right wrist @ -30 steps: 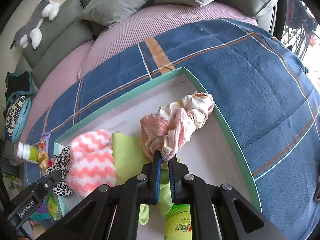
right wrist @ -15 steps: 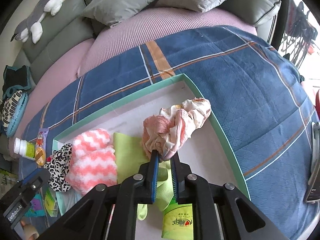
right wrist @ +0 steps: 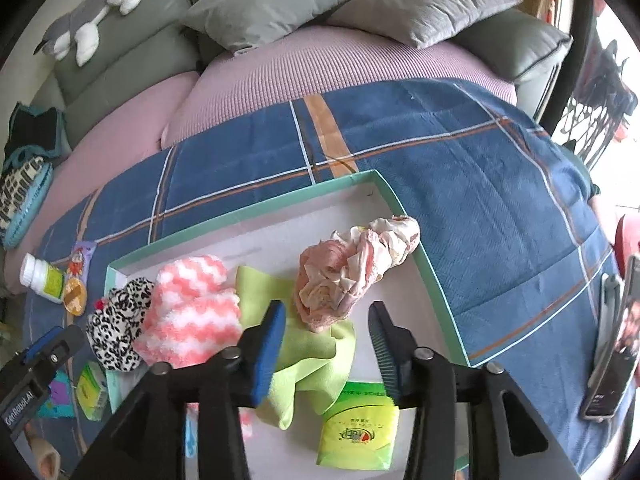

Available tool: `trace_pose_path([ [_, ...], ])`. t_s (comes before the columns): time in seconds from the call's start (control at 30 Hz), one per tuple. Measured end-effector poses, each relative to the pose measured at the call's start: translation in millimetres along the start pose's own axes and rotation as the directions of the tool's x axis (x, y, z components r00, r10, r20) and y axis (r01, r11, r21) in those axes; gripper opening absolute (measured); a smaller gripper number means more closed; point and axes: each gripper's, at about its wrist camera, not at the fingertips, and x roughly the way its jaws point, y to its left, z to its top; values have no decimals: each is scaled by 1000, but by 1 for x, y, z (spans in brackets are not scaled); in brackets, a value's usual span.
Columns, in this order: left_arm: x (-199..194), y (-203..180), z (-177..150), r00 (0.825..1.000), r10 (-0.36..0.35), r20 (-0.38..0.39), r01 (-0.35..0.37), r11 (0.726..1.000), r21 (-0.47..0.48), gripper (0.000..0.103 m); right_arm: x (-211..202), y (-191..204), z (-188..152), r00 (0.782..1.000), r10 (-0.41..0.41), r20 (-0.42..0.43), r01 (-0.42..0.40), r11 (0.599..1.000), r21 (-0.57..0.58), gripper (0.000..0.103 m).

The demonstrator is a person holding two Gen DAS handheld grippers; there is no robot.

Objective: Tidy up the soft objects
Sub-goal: 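Withdraw both tools from the tray and move the right tool over the green tissue pack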

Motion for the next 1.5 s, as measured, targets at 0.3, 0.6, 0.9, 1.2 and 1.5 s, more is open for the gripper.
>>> trace_pose_path([
  [0.3,-3,14,-5,998,69,13,-68,995,-76,80,-10,17,0,1000,-13,27,15,996,-91,65],
  [0.6,-12,26,-7,993,110,40,-104,986,-128,87,-17,44,-3,999,22,49,-13,985,-171,80],
  [0.9,-19,54,-10,986,162,37,-152,969,-192,88,-24,73,-6,995,75,66,-59,974,-220,99],
  [1.2,-33,90,-14,982,189,29,-175,949,-262,88,-34,116,-15,987,147,69,-120,947,-296,99],
  [1.5,-55,129,-15,973,228,44,-202,926,-319,88,-39,162,-31,971,236,29,-209,907,-365,99],
])
